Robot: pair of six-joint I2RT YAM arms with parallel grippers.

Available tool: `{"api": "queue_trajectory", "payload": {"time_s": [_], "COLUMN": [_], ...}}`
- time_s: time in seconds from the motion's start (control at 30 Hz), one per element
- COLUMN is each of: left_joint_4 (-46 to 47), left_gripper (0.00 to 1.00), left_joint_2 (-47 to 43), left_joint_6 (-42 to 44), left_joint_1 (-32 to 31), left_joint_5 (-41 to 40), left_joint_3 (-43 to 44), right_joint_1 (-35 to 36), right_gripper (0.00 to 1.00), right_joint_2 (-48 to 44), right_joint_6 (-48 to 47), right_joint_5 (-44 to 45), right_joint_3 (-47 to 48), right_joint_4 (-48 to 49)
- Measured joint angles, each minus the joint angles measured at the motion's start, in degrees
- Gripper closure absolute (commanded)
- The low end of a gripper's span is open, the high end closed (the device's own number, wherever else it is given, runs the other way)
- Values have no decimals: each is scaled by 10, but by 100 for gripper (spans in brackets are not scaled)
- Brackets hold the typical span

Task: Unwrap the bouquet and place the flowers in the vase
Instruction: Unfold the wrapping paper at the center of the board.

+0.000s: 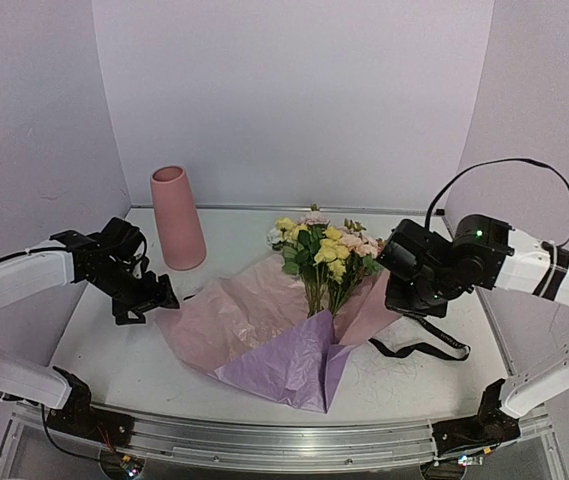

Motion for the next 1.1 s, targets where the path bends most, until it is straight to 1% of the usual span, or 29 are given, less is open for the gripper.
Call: {"api": "queue_trajectory", "payload": {"time_s": [0.27, 0.43, 0.5, 0.57, 0.6, 0.63, 0.67, 0.7, 0.8, 0.87, 0.97, 1.03, 1.1], "left_joint_4": [0, 1, 4, 10, 16, 22, 34, 45, 84, 106, 135, 153, 170], "left_gripper": [8, 8, 8, 8, 8, 8, 8, 8, 8, 8, 9, 13, 16], "left_joint_2": [-45, -71, -80, -89, -94, -97, -101, -104, -114, -118, -117, -109, -95], "left_joint_6": [-48, -84, -97, -111, -119, -126, -136, -144, -172, -187, -201, -208, -213], "left_joint_1": [0, 0, 0, 0, 0, 0, 0, 0, 0, 0, 0, 0, 0], "left_joint_5": [18, 18, 18, 18, 18, 19, 19, 21, 28, 30, 33, 34, 37], "left_joint_3": [-39, -73, -86, -100, -108, -115, -124, -133, -161, -174, -183, -183, -184], "right_joint_1": [0, 0, 0, 0, 0, 0, 0, 0, 1, 1, 1, 1, 1], "right_gripper": [88, 85, 82, 73, 56, 40, 30, 28, 26, 22, 11, 10, 12], "right_joint_2": [-90, -157, -182, -200, -207, -210, -211, -211, -211, -211, -211, -211, -210], "right_joint_6": [77, 100, 103, 106, 107, 109, 113, 111, 111, 111, 112, 112, 107], "right_joint_5": [-19, -19, -19, -19, -20, -21, -22, -25, -31, -31, -29, -25, -18], "right_joint_3": [-89, -129, -142, -155, -161, -165, -169, -172, -174, -174, -167, -153, -137], "right_joint_4": [-41, -66, -74, -79, -82, -84, -85, -86, -94, -99, -113, -124, -130]}}
